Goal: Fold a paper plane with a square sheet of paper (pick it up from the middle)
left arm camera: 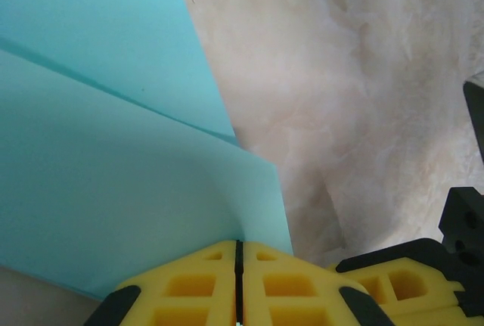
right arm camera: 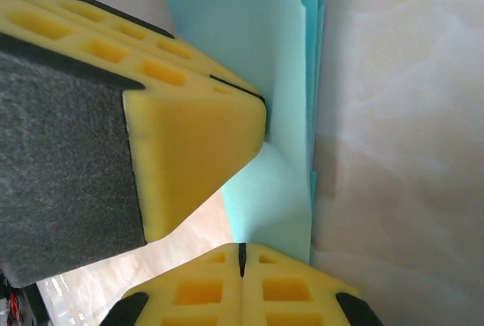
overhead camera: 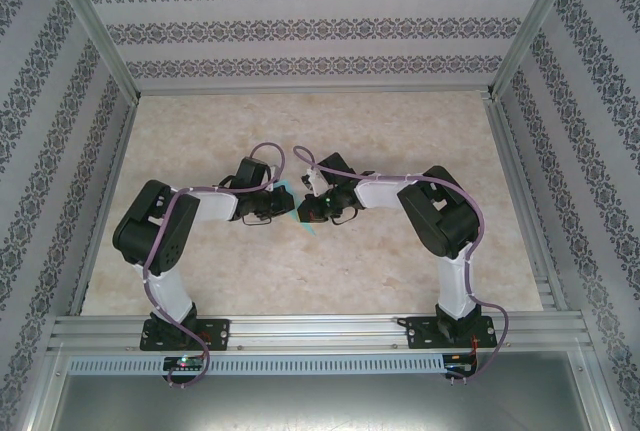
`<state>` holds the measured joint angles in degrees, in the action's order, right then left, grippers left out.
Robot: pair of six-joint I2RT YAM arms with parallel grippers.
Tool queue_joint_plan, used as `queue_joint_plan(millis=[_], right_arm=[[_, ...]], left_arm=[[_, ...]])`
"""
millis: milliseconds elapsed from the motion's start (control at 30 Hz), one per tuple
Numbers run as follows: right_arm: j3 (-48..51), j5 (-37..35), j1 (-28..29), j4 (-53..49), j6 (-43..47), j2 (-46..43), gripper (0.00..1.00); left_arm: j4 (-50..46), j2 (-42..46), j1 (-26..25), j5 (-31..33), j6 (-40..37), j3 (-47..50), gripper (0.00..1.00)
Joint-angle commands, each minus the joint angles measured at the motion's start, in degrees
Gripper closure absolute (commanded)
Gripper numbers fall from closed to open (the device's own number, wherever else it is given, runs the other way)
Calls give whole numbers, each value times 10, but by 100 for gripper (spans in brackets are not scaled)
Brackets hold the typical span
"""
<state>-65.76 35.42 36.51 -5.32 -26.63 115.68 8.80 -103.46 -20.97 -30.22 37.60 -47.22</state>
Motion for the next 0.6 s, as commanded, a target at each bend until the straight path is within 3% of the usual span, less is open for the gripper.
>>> queue_joint_plan(millis=[0,333,567], right_arm=[[21,-37,-4,-75,23,24,100],[39,-36,-10,-94,33,19,100],[33,-23,-8,-83,15,11,99]], left_arm=[[-18,-25,27,57,-21,9,89],[-71,-34,130,28,-49,-31,86],[-93,-47,198,-2,-26,-80,75]])
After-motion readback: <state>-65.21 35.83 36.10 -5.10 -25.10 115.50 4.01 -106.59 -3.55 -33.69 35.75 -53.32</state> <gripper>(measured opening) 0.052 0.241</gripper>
